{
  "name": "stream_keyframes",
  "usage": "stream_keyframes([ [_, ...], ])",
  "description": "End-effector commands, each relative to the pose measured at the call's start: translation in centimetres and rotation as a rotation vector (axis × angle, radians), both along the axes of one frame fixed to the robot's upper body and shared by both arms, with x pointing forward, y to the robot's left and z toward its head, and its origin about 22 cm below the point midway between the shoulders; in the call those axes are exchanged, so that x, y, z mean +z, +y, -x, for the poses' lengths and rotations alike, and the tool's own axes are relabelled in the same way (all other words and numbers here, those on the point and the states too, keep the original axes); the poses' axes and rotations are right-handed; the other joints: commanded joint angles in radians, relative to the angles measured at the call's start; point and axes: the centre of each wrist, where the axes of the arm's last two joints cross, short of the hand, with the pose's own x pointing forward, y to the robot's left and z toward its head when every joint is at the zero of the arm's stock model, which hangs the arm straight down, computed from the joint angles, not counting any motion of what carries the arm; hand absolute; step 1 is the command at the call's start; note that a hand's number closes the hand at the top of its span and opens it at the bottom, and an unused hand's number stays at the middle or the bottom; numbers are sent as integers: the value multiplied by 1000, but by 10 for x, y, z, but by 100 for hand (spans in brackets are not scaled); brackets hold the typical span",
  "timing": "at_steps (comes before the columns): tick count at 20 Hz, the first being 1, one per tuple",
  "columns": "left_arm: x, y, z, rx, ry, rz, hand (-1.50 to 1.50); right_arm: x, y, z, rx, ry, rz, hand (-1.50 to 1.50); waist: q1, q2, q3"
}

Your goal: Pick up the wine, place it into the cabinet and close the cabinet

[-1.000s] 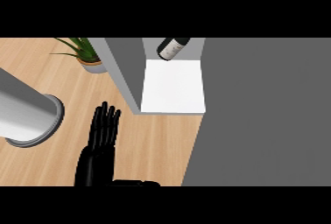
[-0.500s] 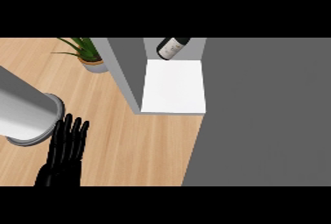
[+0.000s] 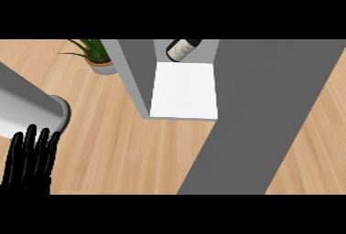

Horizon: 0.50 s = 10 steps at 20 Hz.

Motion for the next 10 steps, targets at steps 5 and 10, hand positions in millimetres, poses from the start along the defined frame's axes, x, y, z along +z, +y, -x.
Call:
stream_keyframes([
  [5,9,47,10,-11,-16,3,-150,18,57,-2,97,-37,-93,150,21,5,-1],
  [10,25,62,10,-61,-14,-15,-150,28,84,-28,38,-70,-76,150,35,7,0],
])
